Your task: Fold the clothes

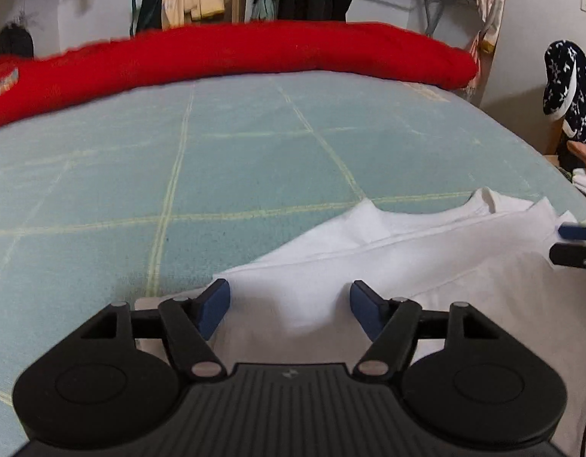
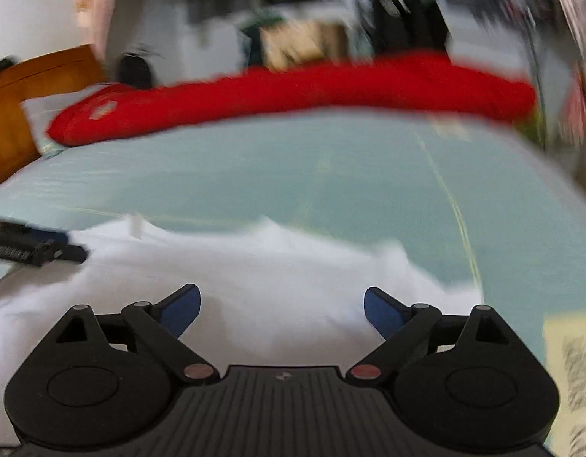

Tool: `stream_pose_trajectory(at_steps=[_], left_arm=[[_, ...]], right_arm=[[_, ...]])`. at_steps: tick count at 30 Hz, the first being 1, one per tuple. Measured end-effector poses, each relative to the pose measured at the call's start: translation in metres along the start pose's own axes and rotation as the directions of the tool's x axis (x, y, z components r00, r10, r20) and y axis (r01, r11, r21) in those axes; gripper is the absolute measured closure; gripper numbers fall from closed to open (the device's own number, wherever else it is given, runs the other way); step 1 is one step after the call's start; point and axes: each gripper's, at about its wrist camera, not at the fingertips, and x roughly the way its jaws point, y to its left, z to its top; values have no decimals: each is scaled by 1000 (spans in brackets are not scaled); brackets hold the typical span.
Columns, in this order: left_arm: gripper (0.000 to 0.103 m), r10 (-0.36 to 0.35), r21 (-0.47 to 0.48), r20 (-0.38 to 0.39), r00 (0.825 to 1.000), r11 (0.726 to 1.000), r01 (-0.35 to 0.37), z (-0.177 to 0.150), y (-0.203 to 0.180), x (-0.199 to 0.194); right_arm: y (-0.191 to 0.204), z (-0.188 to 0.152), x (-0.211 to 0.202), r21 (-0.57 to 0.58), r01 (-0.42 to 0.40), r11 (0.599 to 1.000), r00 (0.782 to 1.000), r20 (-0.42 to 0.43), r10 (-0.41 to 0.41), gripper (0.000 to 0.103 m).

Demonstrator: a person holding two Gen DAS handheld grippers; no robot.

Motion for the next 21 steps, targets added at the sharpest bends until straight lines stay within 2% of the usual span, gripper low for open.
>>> stream_pose_trajectory(at_steps=[3,7,11,13,15,18,21], left_arm=[[33,0,13,31,1000,1000,0,5,-7,-30],[27,-45,74,42,998,996,41,-10,-32,-70],[27,-63,127,24,998,990,60,-35,-58,-84],[27,-84,86,-5,996,993,85,-44,-58,-80],[27,-75,44,-19,997,996,76,-55,-49,-77],[27,-38,-6,-11,999,999,38,-63,-38,-79],[27,-22,-61,16,1000,998,23,-56,-35,-95]], right_arm=[[-11,0,-9,30,21,999,1000,11,-21,8],[10,-6,-30,-25,-29,999,999,16,29,5],[31,-13,-51,-81,-76,994,997,17,77,0],[40,-23,-48,-108,-67,992,998,-11,66,0],[39,-33,-48,-96,-60,994,998,-39,57,0],[27,-45,-59,-61,-9,998,999,-37,7,0],[7,-49,-76,1,30,1000,999,-29,-30,0]])
